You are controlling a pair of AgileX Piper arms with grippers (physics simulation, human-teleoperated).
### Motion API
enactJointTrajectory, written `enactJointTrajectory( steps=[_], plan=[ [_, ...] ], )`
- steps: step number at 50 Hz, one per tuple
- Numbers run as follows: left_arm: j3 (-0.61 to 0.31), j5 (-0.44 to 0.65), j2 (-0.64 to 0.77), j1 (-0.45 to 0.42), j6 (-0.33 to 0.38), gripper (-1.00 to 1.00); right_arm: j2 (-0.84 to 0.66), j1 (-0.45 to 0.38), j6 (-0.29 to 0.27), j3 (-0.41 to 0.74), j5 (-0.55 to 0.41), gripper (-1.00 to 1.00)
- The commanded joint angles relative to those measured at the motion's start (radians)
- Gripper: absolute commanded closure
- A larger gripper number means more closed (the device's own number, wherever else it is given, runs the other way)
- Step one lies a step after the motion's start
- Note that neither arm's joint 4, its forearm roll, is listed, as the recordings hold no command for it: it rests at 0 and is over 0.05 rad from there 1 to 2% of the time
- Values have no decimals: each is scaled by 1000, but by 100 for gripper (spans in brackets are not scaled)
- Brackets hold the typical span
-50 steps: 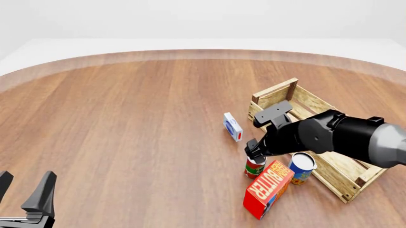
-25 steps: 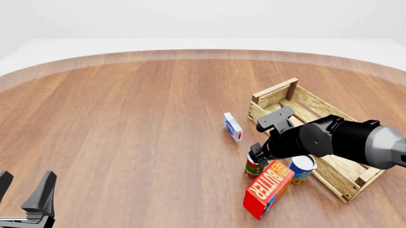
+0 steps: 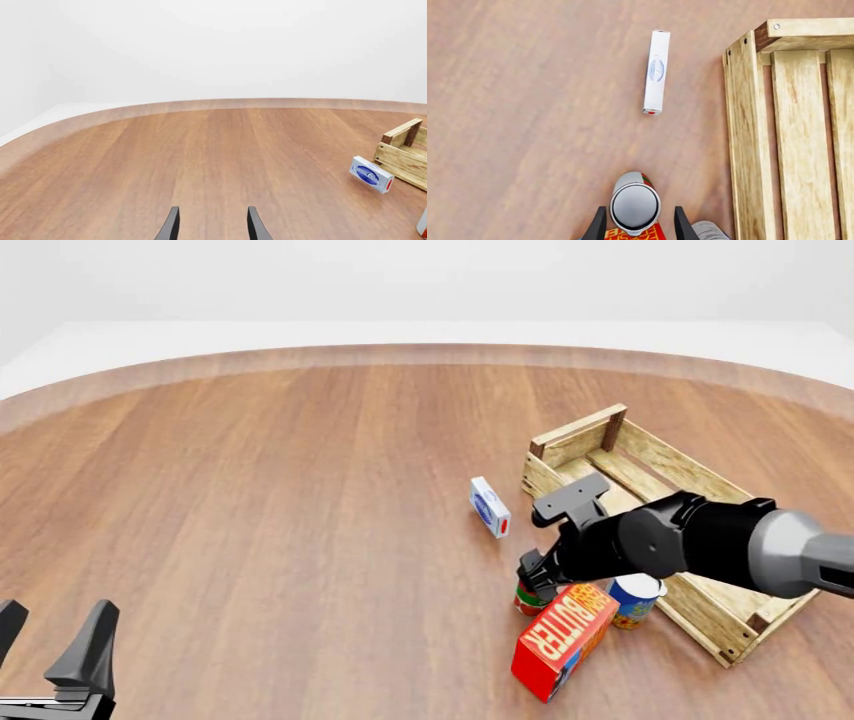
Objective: Pick up the tomato sauce, and put it in the wooden tray.
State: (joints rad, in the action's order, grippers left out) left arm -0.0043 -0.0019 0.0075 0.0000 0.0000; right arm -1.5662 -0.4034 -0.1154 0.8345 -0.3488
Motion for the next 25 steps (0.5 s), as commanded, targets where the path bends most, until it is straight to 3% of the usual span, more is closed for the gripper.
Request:
enactJointTrajectory(
  steps=[1,25],
  plan=[
    [0,0,0,0,0,-100,-21,18,-16,-9,24,-100],
    [0,0,0,0,0,-100,-75,-5,2,-3,57,-100]
  ],
)
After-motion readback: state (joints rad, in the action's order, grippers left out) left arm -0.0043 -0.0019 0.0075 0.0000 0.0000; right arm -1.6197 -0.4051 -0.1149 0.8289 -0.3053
